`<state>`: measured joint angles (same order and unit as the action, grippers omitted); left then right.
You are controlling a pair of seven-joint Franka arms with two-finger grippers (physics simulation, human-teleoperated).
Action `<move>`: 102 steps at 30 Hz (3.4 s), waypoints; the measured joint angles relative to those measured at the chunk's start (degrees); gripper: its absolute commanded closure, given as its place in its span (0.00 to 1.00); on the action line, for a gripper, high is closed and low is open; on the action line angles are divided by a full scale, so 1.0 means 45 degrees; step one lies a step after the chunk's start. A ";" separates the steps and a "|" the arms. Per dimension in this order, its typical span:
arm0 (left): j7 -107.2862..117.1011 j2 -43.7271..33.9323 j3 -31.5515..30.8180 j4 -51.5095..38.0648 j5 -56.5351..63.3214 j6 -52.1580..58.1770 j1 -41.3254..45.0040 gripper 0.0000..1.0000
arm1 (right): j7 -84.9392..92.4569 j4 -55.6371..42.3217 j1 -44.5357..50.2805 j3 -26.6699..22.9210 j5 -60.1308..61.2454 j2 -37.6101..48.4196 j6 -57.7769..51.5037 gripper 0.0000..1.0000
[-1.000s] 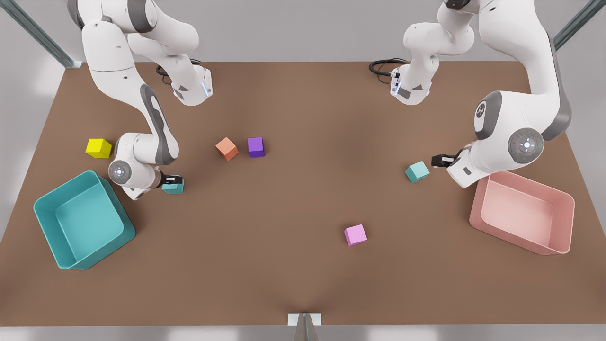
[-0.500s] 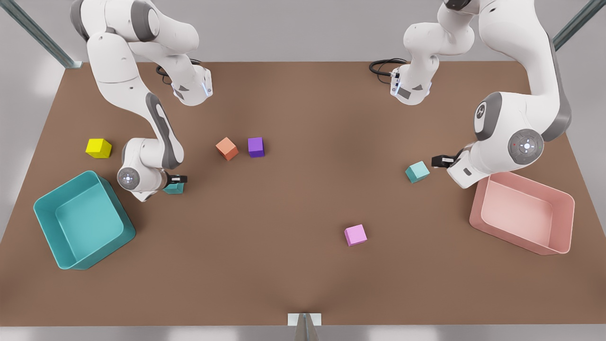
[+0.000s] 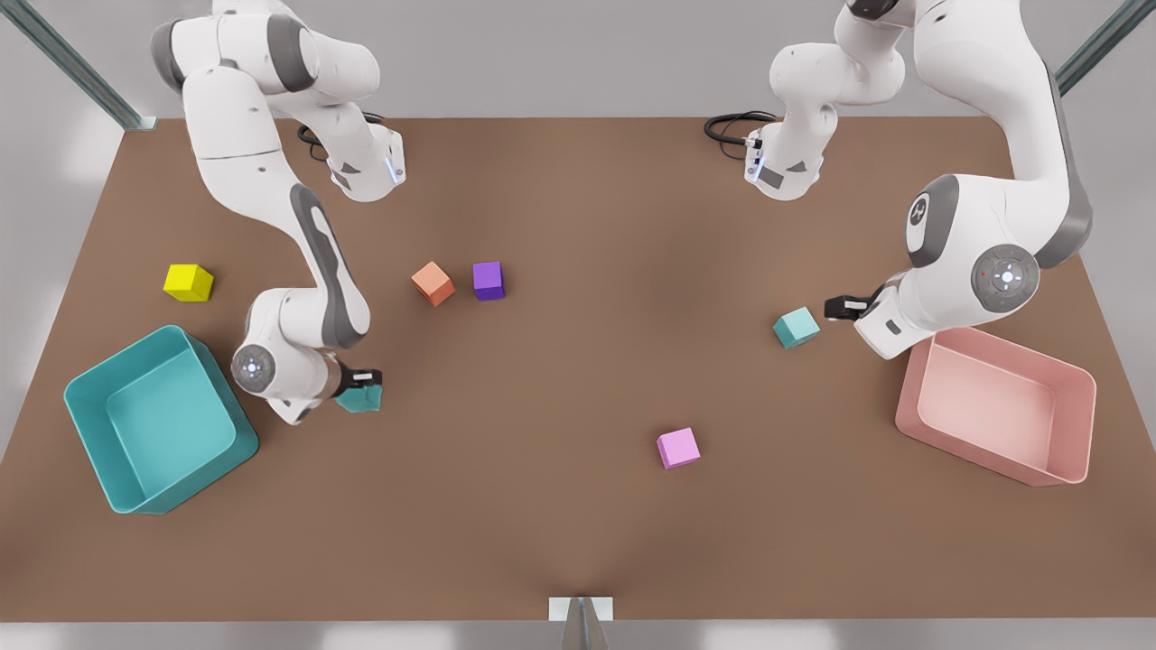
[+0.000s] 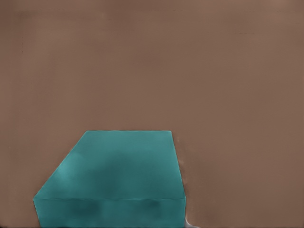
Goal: Stack the two blue cubes on top of each other
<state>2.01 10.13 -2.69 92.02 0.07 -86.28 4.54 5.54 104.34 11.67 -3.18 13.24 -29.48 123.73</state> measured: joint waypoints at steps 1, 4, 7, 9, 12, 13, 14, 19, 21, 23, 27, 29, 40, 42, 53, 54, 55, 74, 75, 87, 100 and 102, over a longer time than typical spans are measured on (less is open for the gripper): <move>0.0002 0.0003 0.0002 -0.0035 -0.0002 -0.0005 0.0009 0.00 | -0.0065 -0.1150 0.0531 0.0034 0.0384 -0.0562 -0.0064 0.41; 0.0009 0.0012 0.0005 -0.0086 -0.0014 -0.0020 0.0006 0.00 | -0.0612 -0.3786 0.2428 0.0068 0.1066 -0.2684 0.0394 0.41; 0.0051 0.0239 0.0036 -0.0235 -0.0151 -0.0024 -0.0041 0.00 | -0.1808 -0.5079 0.4978 0.0010 0.1309 -0.3979 0.1610 0.41; 0.0065 0.0503 0.0051 -0.0089 -0.0305 -0.0085 -0.0507 0.00 | -0.2832 -0.6041 0.5991 -0.0062 0.1278 -0.4559 0.2155 0.40; 0.0067 0.0659 0.0035 0.1725 -0.0410 -0.0913 -0.1757 0.00 | -0.4225 -0.6635 0.6385 -0.0074 0.1195 -0.4754 0.2647 0.40; 0.0065 0.0570 0.0040 0.2603 -0.0430 -0.1402 -0.2106 0.00 | -0.4638 -0.6697 0.6428 -0.0066 0.1169 -0.4832 0.2777 0.40; 0.0159 0.0292 0.0072 0.4059 -0.0440 -0.2233 -0.2203 0.00 | -0.5030 -0.6733 0.6466 -0.0061 0.1125 -0.4915 0.2888 0.38; 0.1020 0.0262 0.0105 0.7047 -0.0859 -0.5965 -0.1824 0.00 | -0.6815 -0.6762 0.6542 -0.0024 0.0491 -0.5082 0.3230 0.00; 0.1337 0.0275 0.0110 0.7897 -0.1410 -0.7232 -0.1813 0.00 | -0.7386 -0.6770 0.6481 -0.0028 0.0314 -0.5063 0.3304 0.00; 0.1651 0.0292 0.0111 0.8315 -0.1780 -0.8238 -0.1557 0.00 | -0.7862 -0.6768 0.6271 -0.0047 0.0225 -0.4863 0.3320 0.00; 0.2230 0.0428 0.0111 0.8619 -0.2073 -0.9477 -0.1259 0.00 | -0.8354 -0.6670 0.4386 -0.0042 0.0153 -0.2508 0.1645 0.00; 0.2452 0.0475 0.0111 0.8776 -0.2079 -0.9854 -0.1200 0.00 | -0.7877 -0.6856 0.1865 -0.0088 -0.0318 -0.1360 -0.0411 0.00; 0.3322 0.0555 0.0095 0.9520 -0.2102 -1.0968 -0.1294 0.00 | -0.5100 -0.5941 -0.1923 -0.0341 -0.2816 0.2816 -0.6695 0.00; 0.3431 0.0600 0.0092 0.9590 -0.2105 -1.1063 -0.1265 0.00 | -0.4659 -0.5672 -0.1745 -0.0324 -0.2991 0.3520 -0.7146 0.00; 0.3834 0.1610 0.0091 1.0244 -0.2102 -1.1518 -0.0797 0.03 | -0.2942 -0.5546 -0.1306 -0.0306 -0.3536 0.3476 -0.7952 0.00; 0.3852 0.1703 0.0091 1.0227 -0.2097 -1.1577 -0.0767 0.24 | -0.2832 -0.5545 -0.1309 -0.0306 -0.3545 0.3420 -0.7974 0.00; 0.3875 0.1742 0.0091 1.0207 -0.2086 -1.1623 -0.0739 0.30 | -0.2727 -0.5545 -0.1314 -0.0306 -0.3553 0.3367 -0.7993 0.00; 0.7829 0.8527 -0.2377 -0.6324 0.0431 -0.5284 0.4587 0.33 | -0.1298 -0.6009 -0.1042 -0.0329 -0.4022 0.3371 -0.8093 0.00; 0.8147 0.8916 -0.2372 -0.6665 0.0483 -0.5424 0.4675 0.33 | -0.1248 -0.5991 -0.1043 -0.0318 -0.4032 0.3361 -0.8093 0.00; 1.0852 1.0442 -0.2388 -0.8108 0.0598 -0.6575 0.5508 0.33 | -0.0829 -0.5811 -0.0840 -0.0334 -0.3739 0.2567 -0.7615 0.00; 1.2259 1.1190 -0.2399 -0.8387 0.0548 -0.7522 0.5611 0.00 | -0.0627 -0.5817 -0.0845 -0.0327 -0.3547 0.2258 -0.7009 0.00; 1.2394 1.1202 -0.2391 -0.8389 0.0551 -0.7560 0.5613 0.00 | -0.0607 -0.5817 -0.0859 -0.0327 -0.3543 0.2217 -0.6945 0.00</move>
<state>57.79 60.54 -13.45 54.27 2.55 -120.31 29.79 2.81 78.16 7.80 -4.65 -2.70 -19.50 92.48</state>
